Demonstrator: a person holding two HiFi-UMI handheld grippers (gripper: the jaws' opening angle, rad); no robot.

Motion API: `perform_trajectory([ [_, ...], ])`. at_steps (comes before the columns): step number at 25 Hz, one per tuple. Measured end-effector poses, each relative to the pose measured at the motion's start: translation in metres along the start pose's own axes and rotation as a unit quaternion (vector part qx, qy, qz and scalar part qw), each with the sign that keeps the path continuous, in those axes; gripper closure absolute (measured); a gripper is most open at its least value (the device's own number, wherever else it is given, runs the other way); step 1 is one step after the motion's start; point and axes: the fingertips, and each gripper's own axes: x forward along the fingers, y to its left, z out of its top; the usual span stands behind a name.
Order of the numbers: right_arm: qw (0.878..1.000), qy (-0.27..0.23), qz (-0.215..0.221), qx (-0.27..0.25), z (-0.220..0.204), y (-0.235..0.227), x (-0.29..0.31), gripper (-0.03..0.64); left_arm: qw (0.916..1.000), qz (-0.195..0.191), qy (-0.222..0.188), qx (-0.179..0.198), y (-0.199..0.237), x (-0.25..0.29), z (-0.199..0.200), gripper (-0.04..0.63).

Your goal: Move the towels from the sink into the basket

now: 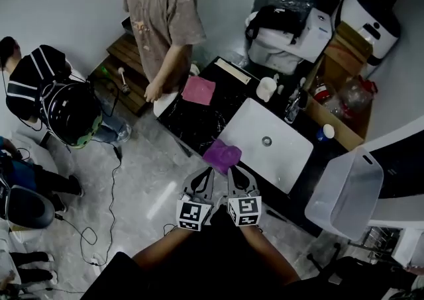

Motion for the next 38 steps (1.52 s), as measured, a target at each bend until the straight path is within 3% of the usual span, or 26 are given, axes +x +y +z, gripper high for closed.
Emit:
perform_trajectory([
  [6,0.999,0.044,0.005,-0.023,-0.034,-0.02,0.043,0.584,0.9999,0.013,-0.001,-0.001,0.005,0.022,-0.004,0.592],
  [9,0.997,0.077,0.021,-0.018,-0.056,-0.025,0.065,0.479,0.9998,0.02,0.006,-0.003,0.008,0.029,-0.008,0.592],
  [16,0.985,0.156,0.075,-0.02,-0.102,-0.024,0.103,0.378,0.9991,0.036,0.011,-0.021,0.015,0.038,-0.016,0.592],
  [24,0.967,0.231,0.092,-0.058,-0.138,-0.022,0.125,0.316,0.9982,0.048,0.02,-0.031,0.024,0.031,-0.019,0.592],
  [29,0.967,0.23,0.086,-0.068,-0.14,-0.021,0.126,0.323,0.9977,0.054,0.025,-0.034,0.025,0.023,-0.024,0.592],
  [35,0.968,0.221,0.078,-0.088,-0.14,-0.007,0.119,0.482,0.9976,0.058,0.021,-0.031,0.028,0.008,-0.022,0.592],
  [38,0.97,0.219,0.071,-0.083,-0.14,-0.006,0.119,0.52,0.9979,0.058,0.018,-0.024,0.028,-0.002,-0.021,0.592],
])
